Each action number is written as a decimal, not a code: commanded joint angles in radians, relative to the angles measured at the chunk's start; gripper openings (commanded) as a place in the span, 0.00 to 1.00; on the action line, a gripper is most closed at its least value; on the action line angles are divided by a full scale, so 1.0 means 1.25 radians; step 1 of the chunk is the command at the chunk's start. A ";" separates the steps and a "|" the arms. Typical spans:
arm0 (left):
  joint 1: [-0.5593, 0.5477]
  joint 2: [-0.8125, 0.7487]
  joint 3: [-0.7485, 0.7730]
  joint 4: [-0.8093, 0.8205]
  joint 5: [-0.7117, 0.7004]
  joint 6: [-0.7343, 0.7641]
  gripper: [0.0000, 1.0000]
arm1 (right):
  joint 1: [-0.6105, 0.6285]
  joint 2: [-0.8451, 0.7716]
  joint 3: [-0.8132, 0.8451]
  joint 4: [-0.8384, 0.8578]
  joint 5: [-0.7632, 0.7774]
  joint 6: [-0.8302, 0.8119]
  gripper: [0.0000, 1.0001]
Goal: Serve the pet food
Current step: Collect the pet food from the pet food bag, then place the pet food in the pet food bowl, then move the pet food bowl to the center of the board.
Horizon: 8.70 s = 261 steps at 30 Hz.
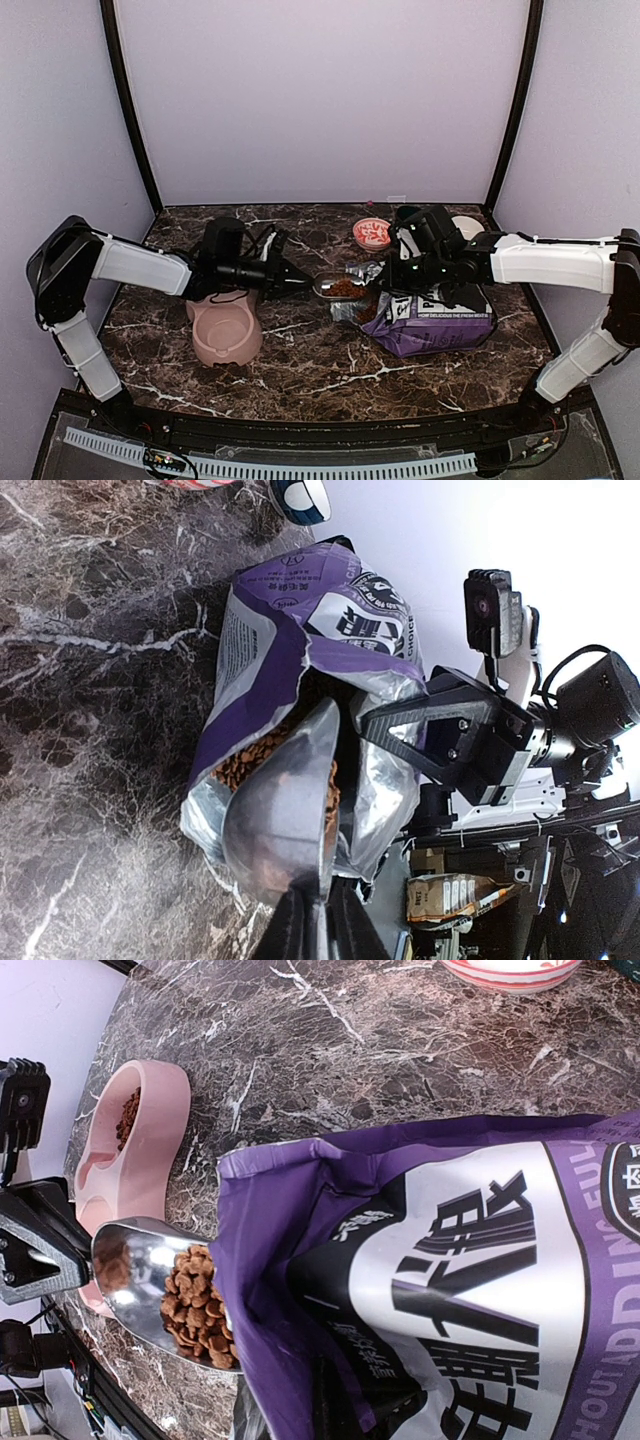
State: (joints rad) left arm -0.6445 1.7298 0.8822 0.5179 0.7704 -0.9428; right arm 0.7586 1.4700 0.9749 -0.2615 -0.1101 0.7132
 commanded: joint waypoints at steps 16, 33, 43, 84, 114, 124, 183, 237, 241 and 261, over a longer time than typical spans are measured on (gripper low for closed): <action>0.019 -0.094 -0.034 -0.007 0.025 0.009 0.00 | 0.001 -0.009 -0.009 0.010 0.016 0.010 0.00; 0.080 -0.192 -0.097 -0.017 0.043 -0.026 0.00 | 0.000 -0.006 -0.007 0.011 0.018 0.012 0.00; 0.151 -0.311 -0.170 -0.061 0.055 -0.022 0.00 | 0.001 0.004 0.000 0.016 0.007 0.013 0.00; 0.499 -0.616 -0.317 -0.306 0.241 0.056 0.00 | 0.001 0.054 0.026 0.030 -0.026 0.007 0.00; 0.650 -0.758 -0.345 -0.585 0.259 0.182 0.00 | 0.000 0.053 0.014 0.037 -0.030 0.007 0.00; 0.700 -0.805 -0.337 -0.724 0.275 0.253 0.00 | 0.001 0.054 0.008 0.046 -0.035 0.009 0.00; 0.707 -0.769 -0.250 -1.010 0.067 0.465 0.00 | -0.004 0.070 -0.007 0.076 -0.047 -0.002 0.00; 0.397 -0.691 -0.193 -0.950 -0.222 0.287 0.00 | -0.027 0.037 -0.073 0.108 -0.044 -0.019 0.00; 0.351 -0.656 -0.191 -0.926 -0.252 0.267 0.00 | -0.035 0.028 -0.084 0.108 -0.043 -0.023 0.00; 0.240 -0.451 -0.143 -0.799 -0.352 0.248 0.00 | -0.065 0.001 -0.115 0.101 -0.049 -0.055 0.00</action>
State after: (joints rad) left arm -0.3347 1.1145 0.6899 -0.5007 0.4019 -0.6373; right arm 0.7055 1.4960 0.8631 -0.0826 -0.2050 0.6571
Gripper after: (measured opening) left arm 0.127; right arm 0.005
